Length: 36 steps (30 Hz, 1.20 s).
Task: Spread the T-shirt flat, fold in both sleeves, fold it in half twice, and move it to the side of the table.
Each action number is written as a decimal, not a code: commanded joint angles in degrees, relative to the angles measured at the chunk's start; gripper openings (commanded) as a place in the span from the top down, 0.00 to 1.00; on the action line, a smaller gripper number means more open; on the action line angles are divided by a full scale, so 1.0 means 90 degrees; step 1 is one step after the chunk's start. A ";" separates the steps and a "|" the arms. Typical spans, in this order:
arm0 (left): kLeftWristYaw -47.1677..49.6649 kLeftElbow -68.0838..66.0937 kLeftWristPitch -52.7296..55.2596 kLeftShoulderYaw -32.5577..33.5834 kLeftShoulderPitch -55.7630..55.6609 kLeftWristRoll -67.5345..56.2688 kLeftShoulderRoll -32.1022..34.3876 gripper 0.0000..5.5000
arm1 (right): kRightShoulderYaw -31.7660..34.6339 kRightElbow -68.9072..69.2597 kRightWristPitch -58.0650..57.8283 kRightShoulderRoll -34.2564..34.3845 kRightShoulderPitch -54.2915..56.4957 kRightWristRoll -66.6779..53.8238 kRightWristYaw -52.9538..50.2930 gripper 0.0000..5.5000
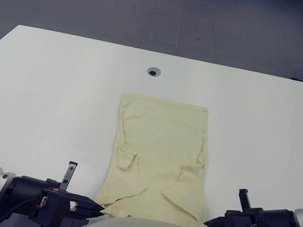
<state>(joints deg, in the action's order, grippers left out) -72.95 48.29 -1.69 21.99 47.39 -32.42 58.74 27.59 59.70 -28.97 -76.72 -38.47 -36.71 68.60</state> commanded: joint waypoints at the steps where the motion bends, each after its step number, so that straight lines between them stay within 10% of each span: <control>1: 0.0034 0.0036 0.0380 0.0259 -0.0325 -0.0326 0.0008 1.00 | 0.0459 -0.0002 -0.0519 -0.0162 0.0670 -0.0547 -0.0070 1.00; 8: 0.1236 -0.1490 0.1315 -0.1118 -0.3424 -0.0377 -0.0376 1.00 | -0.2108 -0.1901 -0.0622 -0.0194 0.3891 0.0227 -0.0919 1.00; 16: 0.2584 -0.4222 -0.0050 -0.3040 -0.6695 0.2621 -0.1863 1.00 | -0.4912 -0.4202 -0.1079 0.1548 0.7280 0.2289 -0.1109 1.00; 36: 0.3664 -0.7391 -0.2205 -0.3966 -0.7692 0.4725 -0.2823 1.00 | -0.5638 -0.6872 -0.0655 0.3940 0.8063 0.4027 -0.1809 1.00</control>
<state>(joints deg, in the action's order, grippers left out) -41.09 -16.88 -20.71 -13.25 -20.68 9.00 34.30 -23.37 -1.14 -35.05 -42.36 33.68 -1.26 52.58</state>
